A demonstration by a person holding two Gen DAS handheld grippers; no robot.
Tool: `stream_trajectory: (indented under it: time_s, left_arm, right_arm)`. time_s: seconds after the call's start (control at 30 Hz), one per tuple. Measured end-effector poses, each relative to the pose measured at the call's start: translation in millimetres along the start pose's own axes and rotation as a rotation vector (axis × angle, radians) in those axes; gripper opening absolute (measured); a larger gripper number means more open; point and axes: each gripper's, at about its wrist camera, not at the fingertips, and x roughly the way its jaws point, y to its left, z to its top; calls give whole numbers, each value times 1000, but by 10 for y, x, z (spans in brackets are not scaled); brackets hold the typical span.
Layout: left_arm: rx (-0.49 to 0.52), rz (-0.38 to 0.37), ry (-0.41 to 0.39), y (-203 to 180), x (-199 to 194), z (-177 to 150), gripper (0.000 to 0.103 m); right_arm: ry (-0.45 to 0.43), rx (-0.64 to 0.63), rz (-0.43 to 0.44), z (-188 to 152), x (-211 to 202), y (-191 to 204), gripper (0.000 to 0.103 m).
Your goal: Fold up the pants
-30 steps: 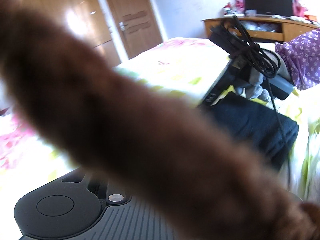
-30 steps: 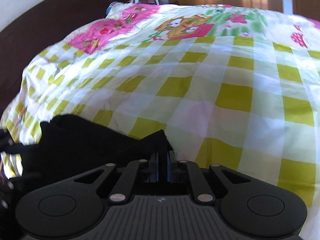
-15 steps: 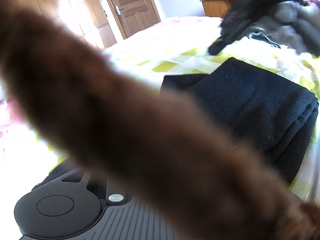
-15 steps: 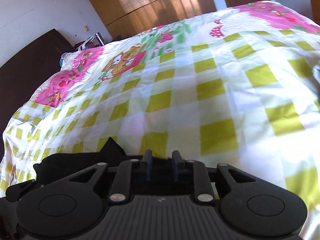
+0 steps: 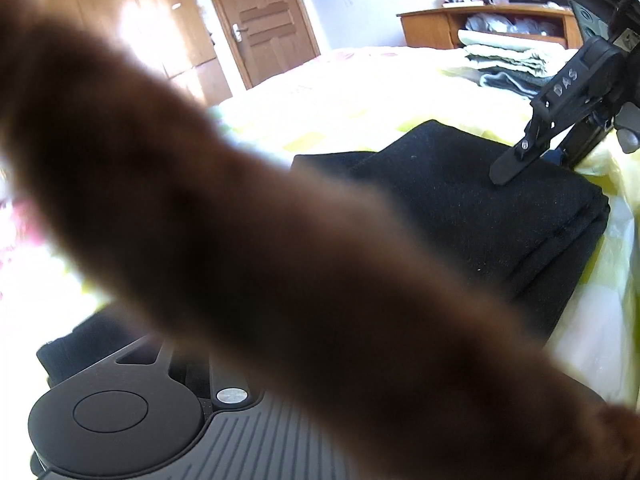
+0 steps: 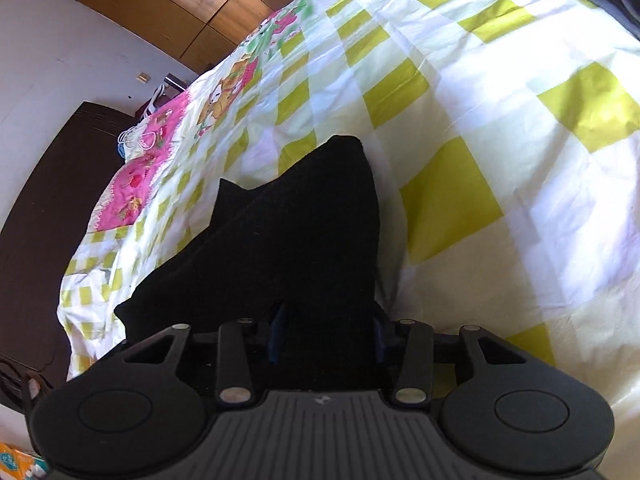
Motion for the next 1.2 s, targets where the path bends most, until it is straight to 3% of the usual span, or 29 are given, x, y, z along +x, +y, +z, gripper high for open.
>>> stream_trajectory:
  time_s: [0.07, 0.3, 0.33, 0.37, 0.5, 0.83, 0.9, 1.0, 1.1, 1.2]
  left_arm:
    - [-1, 0, -1, -5, 8, -14, 46]
    - [-2, -8, -11, -16, 10, -35, 45]
    - [-3, -10, -11, -14, 18, -36, 45]
    - [-7, -12, -11, -8, 21, -37, 45]
    - [-14, -23, -7, 15, 5, -32, 46]
    - [-3, -46, -6, 29, -30, -13, 46]
    - [4, -16, -22, 57, -111, 5, 48]
    - [26, 96, -59, 175, -328, 18, 49]
    - [-36, 175, -29, 431, -480, -64, 49]
    - [-138, 193, -24, 727, -661, -131, 49]
  right_arm:
    - [-7, -54, -12, -28, 12, 137, 50]
    - [-19, 22, -49, -79, 201, 99, 53]
    - [-30, 41, -63, -92, 207, 124, 49]
    - [-39, 41, -82, -99, 194, 163, 34]
    - [-116, 50, -10, -86, -86, 300, 29]
    - [-140, -169, -20, 11, -237, 1362, 28]
    - [-135, -217, -39, 10, -210, 1549, 28]
    - [-128, -282, -58, -19, -191, 1784, 28]
    - [-113, -327, -59, -35, -129, 2001, 28]
    - [-89, -377, -65, -60, 2, 2256, 28]
